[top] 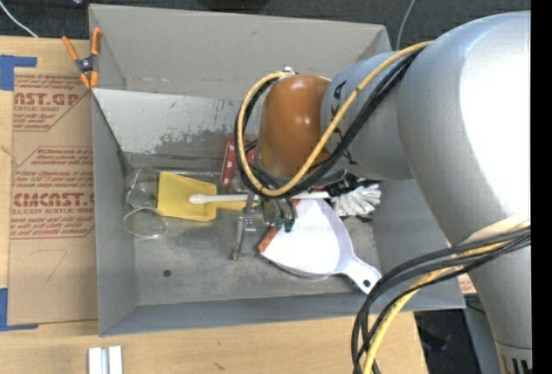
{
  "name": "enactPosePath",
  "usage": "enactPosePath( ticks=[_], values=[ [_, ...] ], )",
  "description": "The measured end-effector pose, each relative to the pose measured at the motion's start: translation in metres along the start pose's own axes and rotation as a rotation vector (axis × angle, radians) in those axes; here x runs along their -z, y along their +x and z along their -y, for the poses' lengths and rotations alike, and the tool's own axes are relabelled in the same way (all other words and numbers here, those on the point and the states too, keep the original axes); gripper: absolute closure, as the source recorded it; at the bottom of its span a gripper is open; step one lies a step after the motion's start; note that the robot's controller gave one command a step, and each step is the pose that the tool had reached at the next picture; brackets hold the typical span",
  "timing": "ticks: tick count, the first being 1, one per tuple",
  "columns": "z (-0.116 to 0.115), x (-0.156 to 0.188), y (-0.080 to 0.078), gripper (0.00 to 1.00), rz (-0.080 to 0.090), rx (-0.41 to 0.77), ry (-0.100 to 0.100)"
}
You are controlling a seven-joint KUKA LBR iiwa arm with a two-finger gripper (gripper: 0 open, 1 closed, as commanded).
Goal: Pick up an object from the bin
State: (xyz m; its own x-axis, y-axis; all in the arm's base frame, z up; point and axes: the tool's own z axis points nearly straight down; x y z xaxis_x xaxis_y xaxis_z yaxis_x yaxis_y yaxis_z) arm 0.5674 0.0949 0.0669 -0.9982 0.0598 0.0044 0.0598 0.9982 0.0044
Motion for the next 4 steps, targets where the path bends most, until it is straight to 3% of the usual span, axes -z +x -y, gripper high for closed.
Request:
enactPosePath(
  ticks=[1, 2, 4],
  values=[
    [0.032, 0.003, -0.015, 0.00, -0.008, -0.194, -0.001],
    [-0.001, 0.001, -0.001, 1.00, 0.003, 0.000, -0.001],
    [0.000, 0.004, 0.000, 1.00, 0.000, 0.000, 0.000]
  ],
)
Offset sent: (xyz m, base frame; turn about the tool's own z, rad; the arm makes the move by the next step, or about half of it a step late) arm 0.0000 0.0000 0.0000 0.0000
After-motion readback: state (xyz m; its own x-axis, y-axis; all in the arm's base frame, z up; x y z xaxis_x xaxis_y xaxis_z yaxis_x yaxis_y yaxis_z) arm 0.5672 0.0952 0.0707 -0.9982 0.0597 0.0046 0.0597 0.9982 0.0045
